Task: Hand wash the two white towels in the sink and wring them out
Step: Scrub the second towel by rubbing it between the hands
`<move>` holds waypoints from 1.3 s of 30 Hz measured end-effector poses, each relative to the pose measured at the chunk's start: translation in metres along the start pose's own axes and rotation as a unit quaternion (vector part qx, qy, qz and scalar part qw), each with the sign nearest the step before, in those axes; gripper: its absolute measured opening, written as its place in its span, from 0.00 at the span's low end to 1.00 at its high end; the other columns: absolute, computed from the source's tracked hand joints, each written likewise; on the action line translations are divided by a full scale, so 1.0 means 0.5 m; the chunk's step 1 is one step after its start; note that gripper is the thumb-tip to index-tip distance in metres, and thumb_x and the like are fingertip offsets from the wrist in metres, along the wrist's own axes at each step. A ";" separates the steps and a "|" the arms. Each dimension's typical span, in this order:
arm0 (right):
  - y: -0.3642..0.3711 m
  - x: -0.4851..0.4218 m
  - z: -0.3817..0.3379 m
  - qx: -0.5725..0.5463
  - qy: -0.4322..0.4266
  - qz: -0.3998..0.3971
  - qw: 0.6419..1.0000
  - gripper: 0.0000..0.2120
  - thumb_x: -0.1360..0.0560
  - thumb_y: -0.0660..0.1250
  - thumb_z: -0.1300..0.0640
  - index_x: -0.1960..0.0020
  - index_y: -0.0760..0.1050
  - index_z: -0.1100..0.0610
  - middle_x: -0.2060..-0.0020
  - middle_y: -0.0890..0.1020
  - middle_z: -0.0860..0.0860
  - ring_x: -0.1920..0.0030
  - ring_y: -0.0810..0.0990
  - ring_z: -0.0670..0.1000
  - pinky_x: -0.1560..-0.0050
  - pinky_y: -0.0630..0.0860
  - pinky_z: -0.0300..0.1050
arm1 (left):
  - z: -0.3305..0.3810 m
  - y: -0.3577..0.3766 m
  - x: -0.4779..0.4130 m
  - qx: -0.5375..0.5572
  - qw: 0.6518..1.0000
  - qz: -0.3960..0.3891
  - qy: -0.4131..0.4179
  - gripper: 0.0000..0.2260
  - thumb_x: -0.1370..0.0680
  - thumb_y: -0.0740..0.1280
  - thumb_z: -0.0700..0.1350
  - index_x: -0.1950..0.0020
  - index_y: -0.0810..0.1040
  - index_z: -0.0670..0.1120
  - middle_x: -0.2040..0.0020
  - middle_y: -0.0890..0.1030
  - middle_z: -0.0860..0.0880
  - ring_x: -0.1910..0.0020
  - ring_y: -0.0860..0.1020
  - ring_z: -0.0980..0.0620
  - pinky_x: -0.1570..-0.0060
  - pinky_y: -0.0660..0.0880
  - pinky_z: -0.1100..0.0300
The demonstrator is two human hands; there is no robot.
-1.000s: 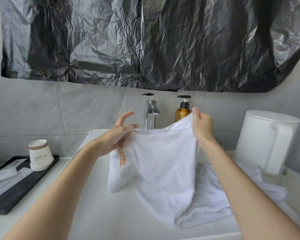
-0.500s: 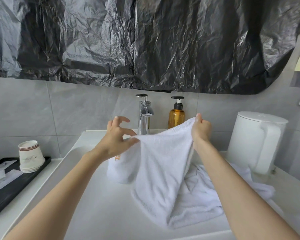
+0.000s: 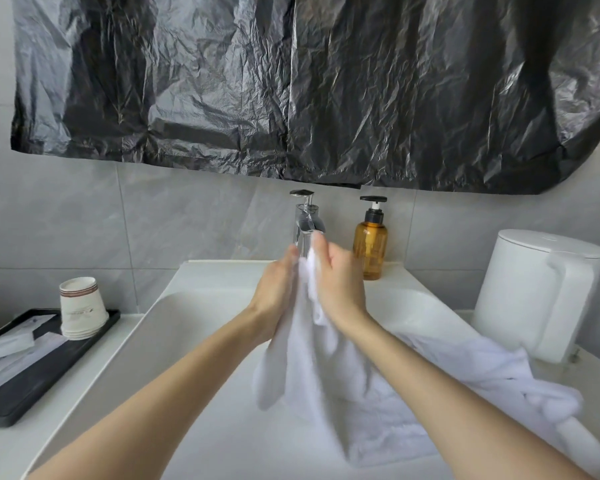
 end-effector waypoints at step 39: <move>0.014 0.010 0.044 -0.012 0.067 0.004 0.998 0.25 0.17 0.55 0.50 0.72 0.57 0.51 0.78 0.61 0.45 0.73 0.62 0.50 0.65 0.60 0.46 | -0.023 -0.001 0.003 -0.027 0.998 0.021 -0.046 0.20 0.15 0.55 0.52 0.55 0.80 0.43 0.64 0.83 0.47 0.69 0.81 0.55 0.70 0.75 0.67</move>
Point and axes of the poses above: each hand's wrist, its own x-axis away from the middle knuckle, its own y-axis out of the palm, z = x × y, the point moved 9 cm from there along -x, towards the middle knuckle
